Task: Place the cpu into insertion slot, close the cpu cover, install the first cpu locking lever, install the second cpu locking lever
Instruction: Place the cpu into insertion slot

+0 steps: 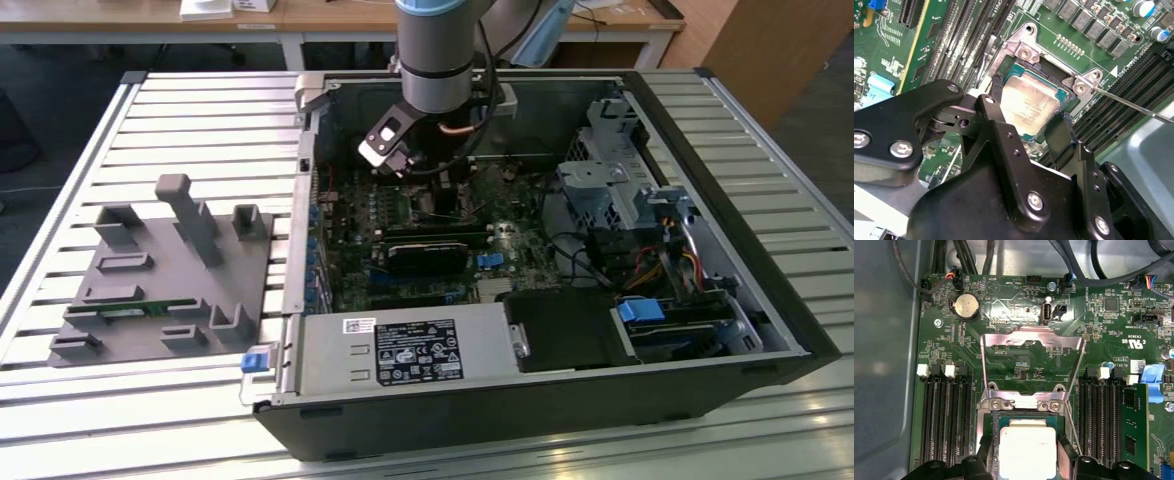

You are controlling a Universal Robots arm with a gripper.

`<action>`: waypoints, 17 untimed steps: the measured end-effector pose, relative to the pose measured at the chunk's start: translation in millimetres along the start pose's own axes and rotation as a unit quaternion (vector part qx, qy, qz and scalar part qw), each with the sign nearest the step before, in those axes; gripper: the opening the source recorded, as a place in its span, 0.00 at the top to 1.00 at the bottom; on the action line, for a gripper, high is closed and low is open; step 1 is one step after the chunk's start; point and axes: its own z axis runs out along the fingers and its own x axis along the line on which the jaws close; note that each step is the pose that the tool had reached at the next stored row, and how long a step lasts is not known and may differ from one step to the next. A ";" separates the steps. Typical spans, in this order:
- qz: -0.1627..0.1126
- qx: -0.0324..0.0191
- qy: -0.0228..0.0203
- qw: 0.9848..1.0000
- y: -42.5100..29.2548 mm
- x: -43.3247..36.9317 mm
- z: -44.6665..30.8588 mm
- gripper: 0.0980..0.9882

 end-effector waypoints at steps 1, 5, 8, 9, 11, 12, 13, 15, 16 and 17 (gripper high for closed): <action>0.000 0.000 0.000 1.000 0.0 0.7 0.0 0.42; 0.000 0.000 0.000 1.000 0.0 2.4 0.1 0.42; 0.000 0.000 0.000 1.000 0.0 2.5 0.1 0.42; 0.000 0.000 0.000 1.000 0.0 2.2 0.1 0.42; 0.000 0.000 0.000 1.000 0.0 0.4 0.1 0.42; 0.000 0.000 0.000 1.000 0.0 -0.9 0.1 0.42; 0.000 0.000 0.000 1.000 0.0 -1.8 0.1 0.42; 0.000 0.000 0.000 1.000 0.0 -2.1 0.1 0.42; 0.000 0.000 0.000 1.000 0.0 -2.1 0.2 0.42; 0.000 0.000 0.000 1.000 0.0 -2.1 0.2 0.42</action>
